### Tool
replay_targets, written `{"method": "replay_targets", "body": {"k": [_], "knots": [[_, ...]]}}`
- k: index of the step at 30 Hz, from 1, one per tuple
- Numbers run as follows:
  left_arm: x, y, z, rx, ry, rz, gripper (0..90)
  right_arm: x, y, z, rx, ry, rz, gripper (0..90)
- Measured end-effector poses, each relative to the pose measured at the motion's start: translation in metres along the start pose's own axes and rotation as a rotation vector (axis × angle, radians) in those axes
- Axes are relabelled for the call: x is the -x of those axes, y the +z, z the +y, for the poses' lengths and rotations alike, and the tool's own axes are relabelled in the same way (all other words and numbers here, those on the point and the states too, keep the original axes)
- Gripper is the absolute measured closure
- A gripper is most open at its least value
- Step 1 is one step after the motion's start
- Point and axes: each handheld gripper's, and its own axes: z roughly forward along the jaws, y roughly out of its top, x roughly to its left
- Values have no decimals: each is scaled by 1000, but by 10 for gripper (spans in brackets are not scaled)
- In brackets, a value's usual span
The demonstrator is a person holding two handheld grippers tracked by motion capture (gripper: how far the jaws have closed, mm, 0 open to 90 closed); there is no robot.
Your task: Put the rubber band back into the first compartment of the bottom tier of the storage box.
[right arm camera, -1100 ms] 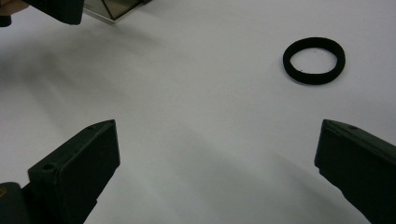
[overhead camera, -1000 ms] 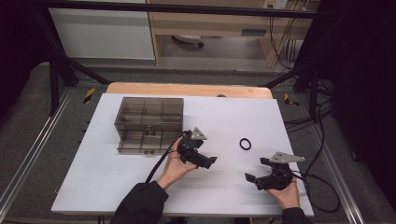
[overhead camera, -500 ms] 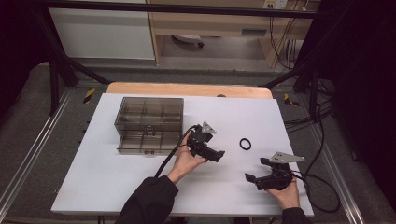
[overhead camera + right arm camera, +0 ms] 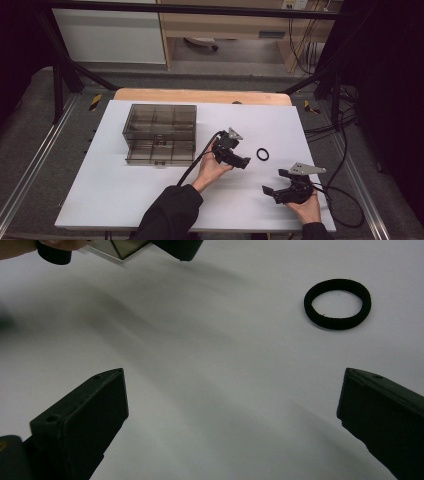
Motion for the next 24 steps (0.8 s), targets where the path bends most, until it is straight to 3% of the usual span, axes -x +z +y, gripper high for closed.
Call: {"method": "replay_targets", "body": {"k": [11, 24], "knots": [[8, 25, 11, -31, 4, 1, 132, 0, 0, 0, 2, 2, 1, 8], [11, 46, 22, -38, -17, 8, 275, 0, 0, 0, -2, 0, 0, 8]]}}
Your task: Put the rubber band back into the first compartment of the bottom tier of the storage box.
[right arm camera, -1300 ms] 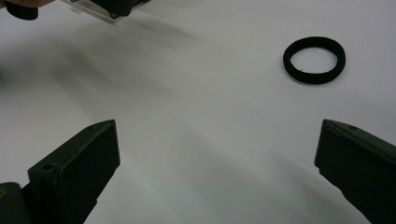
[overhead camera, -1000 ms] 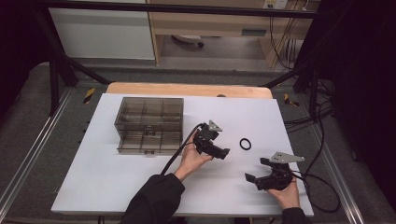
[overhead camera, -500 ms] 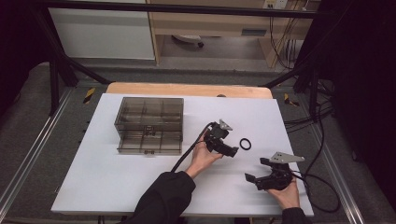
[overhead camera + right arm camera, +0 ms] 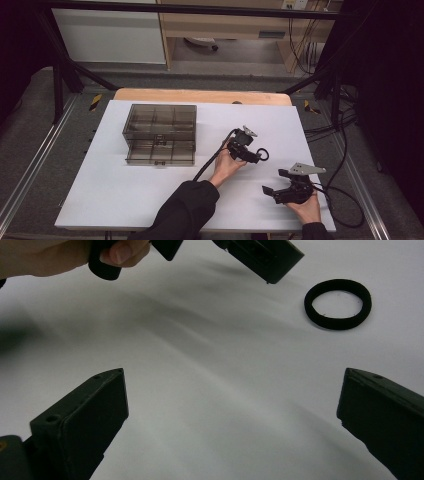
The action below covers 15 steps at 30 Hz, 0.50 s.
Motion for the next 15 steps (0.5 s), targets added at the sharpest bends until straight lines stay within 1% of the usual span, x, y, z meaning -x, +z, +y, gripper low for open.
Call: {"method": "replay_targets", "body": {"k": [1, 3, 4, 5, 8, 11, 13, 15], "knots": [[1, 2, 0, -4, -1, 0, 275, 0, 0, 0, 0, 0, 0, 8], [1, 6, 1, -3, 0, 0, 303, 0, 0, 0, 0, -2, 0, 8], [2, 7, 1, -4, 1, -1, 332, 0, 0, 0, 1, -2, 0, 7], [2, 8, 1, -4, 4, -1, 332, 0, 0, 0, 1, -2, 0, 7], [4, 12, 2, -9, 11, 8, 387, 0, 0, 0, 1, -2, 1, 8], [4, 16, 3, -6, -2, 15, 421, 0, 0, 0, 1, 0, 2, 8], [4, 19, 4, -6, -4, 16, 465, 0, 0, 0, 0, -1, 4, 8], [5, 21, 5, -11, -3, 16, 477, 0, 0, 0, 2, -1, 3, 8]]}}
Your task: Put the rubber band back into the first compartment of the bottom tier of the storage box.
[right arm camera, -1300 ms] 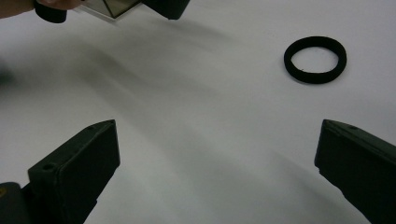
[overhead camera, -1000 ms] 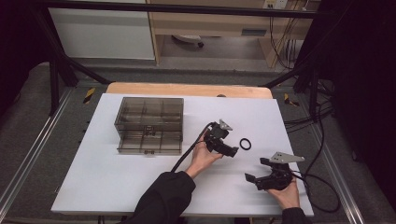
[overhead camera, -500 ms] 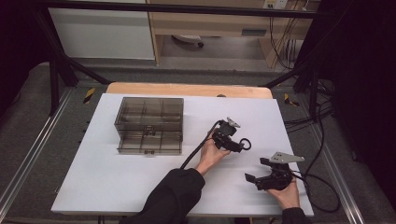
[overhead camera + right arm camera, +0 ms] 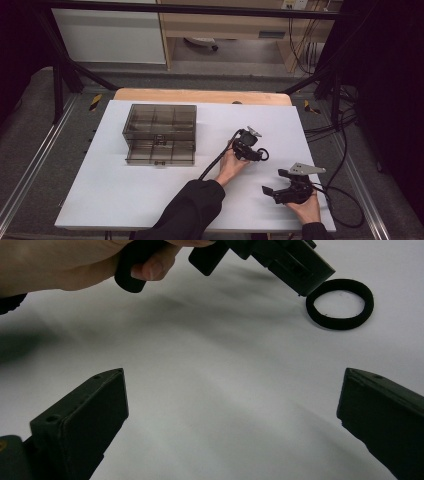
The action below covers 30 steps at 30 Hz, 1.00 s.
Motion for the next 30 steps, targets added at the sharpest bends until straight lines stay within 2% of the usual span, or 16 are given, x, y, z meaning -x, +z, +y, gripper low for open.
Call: {"method": "replay_targets", "body": {"k": [15, 30], "knots": [[4, 8, 1, 3, -1, 10, 703, 0, 0, 0, 3, 0, 3, 8], [7, 13, 1, -4, 7, 13, 829, 0, -1, 0, 5, 0, 3, 7]]}}
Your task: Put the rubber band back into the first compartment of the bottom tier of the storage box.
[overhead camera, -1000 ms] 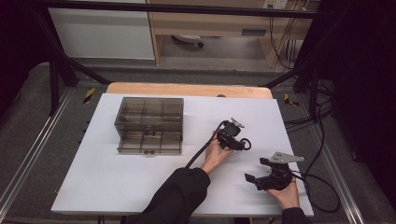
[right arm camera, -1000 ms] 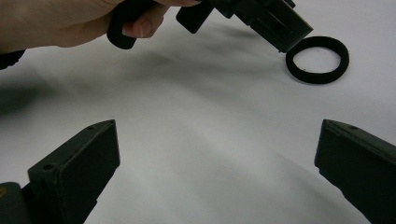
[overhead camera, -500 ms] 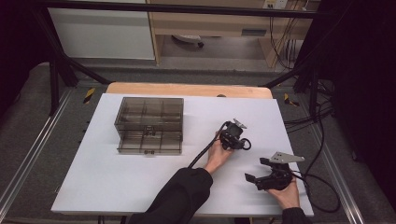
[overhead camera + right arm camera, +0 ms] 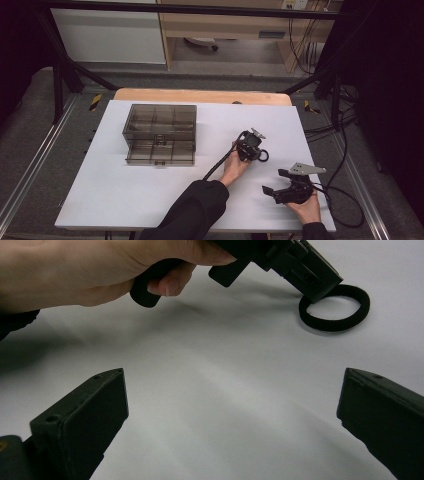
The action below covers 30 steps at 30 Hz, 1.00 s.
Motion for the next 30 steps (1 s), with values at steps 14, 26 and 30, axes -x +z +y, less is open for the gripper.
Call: {"method": "replay_targets", "body": {"k": [14, 26, 30], "knots": [[0, -1, 0, -5, 17, -3, 866, 0, 0, 0, -1, 0, 0, 7], [-2, -15, 3, 24, 19, -11, 874, 0, 0, 0, 0, -1, 0, 8], [-5, -22, 2, 32, 15, -19, 874, 0, 0, 0, -1, 1, 0, 8]]}}
